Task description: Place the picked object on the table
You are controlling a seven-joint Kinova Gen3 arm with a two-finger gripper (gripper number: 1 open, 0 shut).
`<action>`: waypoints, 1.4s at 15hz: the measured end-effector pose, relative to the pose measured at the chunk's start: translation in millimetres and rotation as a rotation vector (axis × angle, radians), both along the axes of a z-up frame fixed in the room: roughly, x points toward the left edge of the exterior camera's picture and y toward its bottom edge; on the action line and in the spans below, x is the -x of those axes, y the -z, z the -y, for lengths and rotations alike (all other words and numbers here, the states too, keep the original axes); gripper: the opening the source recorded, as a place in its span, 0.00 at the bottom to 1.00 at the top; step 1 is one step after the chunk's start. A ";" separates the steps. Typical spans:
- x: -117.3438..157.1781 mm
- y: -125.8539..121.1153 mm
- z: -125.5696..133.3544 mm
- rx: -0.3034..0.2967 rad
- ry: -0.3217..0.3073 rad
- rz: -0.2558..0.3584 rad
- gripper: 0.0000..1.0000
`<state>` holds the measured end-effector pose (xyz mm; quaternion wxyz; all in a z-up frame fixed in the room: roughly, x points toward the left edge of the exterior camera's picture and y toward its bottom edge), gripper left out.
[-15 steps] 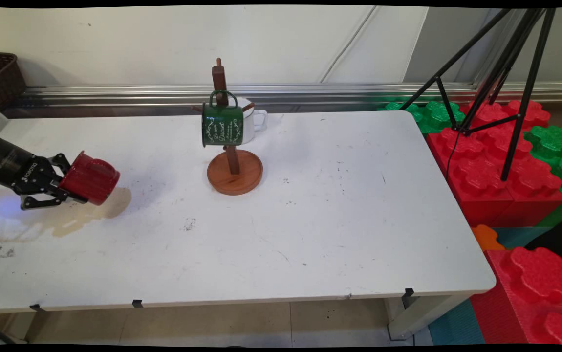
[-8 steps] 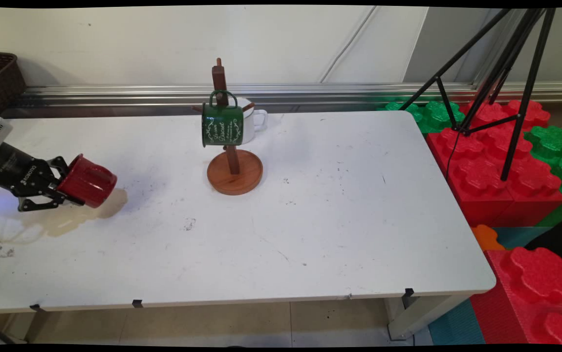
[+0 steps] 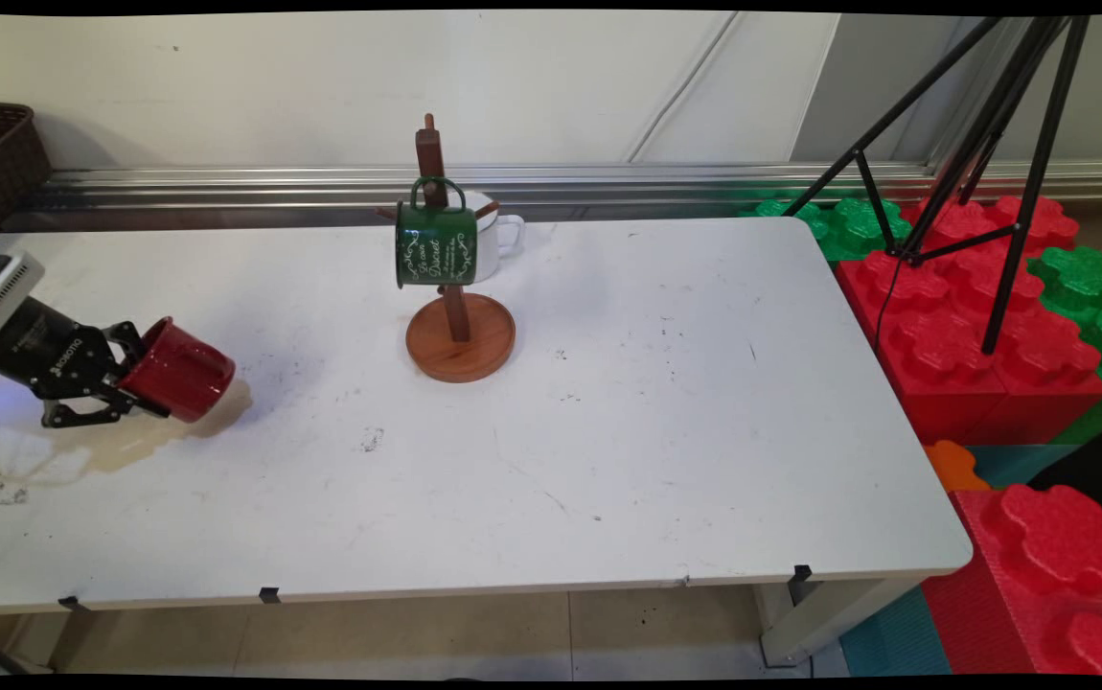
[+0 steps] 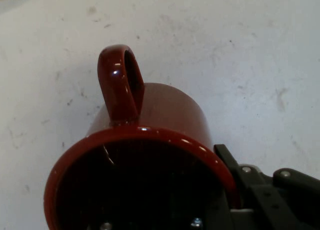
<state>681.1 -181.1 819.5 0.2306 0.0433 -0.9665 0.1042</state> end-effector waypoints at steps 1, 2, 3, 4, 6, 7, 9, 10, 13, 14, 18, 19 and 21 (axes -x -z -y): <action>1.2 1.0 0.0 -0.002 0.002 0.005 0.00; 2.0 1.6 0.0 -0.003 0.004 0.009 0.00; 3.1 2.7 0.0 -0.005 0.008 0.015 0.00; 4.3 3.9 -0.1 -0.008 0.011 0.023 0.00; 6.0 5.8 -0.5 -0.011 0.018 0.034 0.00; 6.8 6.8 -0.5 -0.013 0.021 0.039 0.00; 8.0 8.3 -0.5 -0.014 0.026 0.049 0.00; 8.4 8.7 -0.4 -0.014 0.028 0.052 0.00; 10.4 10.1 0.7 -0.014 0.035 0.061 0.00; 10.9 10.2 0.8 -0.013 0.036 0.063 1.00; 13.2 9.1 3.9 -0.006 0.038 0.064 1.00; 13.8 8.2 5.1 -0.004 0.038 0.063 1.00; 15.6 5.2 8.3 0.006 0.037 0.058 1.00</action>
